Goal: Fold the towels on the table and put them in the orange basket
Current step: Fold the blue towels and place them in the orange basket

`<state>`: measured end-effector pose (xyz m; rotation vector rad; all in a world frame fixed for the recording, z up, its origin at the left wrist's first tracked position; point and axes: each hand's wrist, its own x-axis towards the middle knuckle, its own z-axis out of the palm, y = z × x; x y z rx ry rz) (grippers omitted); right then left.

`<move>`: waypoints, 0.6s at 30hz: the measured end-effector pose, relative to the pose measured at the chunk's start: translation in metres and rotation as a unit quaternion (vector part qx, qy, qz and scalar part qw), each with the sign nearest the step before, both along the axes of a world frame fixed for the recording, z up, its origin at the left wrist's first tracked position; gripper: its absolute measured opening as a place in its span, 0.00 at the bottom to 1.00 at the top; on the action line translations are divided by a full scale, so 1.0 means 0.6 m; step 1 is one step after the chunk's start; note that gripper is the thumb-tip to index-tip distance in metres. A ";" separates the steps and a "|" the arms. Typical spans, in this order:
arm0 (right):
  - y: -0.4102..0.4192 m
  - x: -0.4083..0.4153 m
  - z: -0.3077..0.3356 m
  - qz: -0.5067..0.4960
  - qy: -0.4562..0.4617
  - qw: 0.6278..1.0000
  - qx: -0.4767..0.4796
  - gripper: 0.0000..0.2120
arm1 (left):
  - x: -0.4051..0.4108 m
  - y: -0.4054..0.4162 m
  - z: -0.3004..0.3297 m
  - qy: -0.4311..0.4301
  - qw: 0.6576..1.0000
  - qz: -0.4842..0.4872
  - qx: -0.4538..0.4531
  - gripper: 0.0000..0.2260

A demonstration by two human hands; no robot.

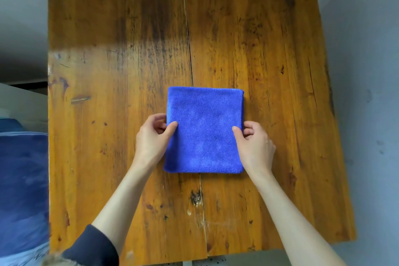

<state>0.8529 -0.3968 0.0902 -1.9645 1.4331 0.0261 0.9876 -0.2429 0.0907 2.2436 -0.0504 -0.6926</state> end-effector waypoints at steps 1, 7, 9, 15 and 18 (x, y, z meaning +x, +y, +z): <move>-0.003 0.002 0.002 -0.013 0.008 1.000 0.020 0.15 | 0.000 -0.001 0.001 0.016 1.000 -0.002 0.003 0.13; -0.024 0.017 0.010 -0.031 0.045 0.994 0.099 0.14 | 0.009 -0.009 -0.004 0.033 0.999 -0.002 0.037 0.14; -0.028 0.022 0.010 -0.034 0.052 0.990 0.124 0.10 | 0.011 -0.011 -0.006 0.040 0.998 -0.002 0.041 0.12; -0.037 0.033 0.010 -0.024 0.054 0.986 0.158 0.15 | 0.014 -0.010 -0.004 0.070 0.997 0.011 0.010 0.06; -0.035 0.033 0.011 0.016 0.077 0.992 0.102 0.14 | 0.004 -0.011 0.002 0.016 0.997 -0.057 0.041 0.07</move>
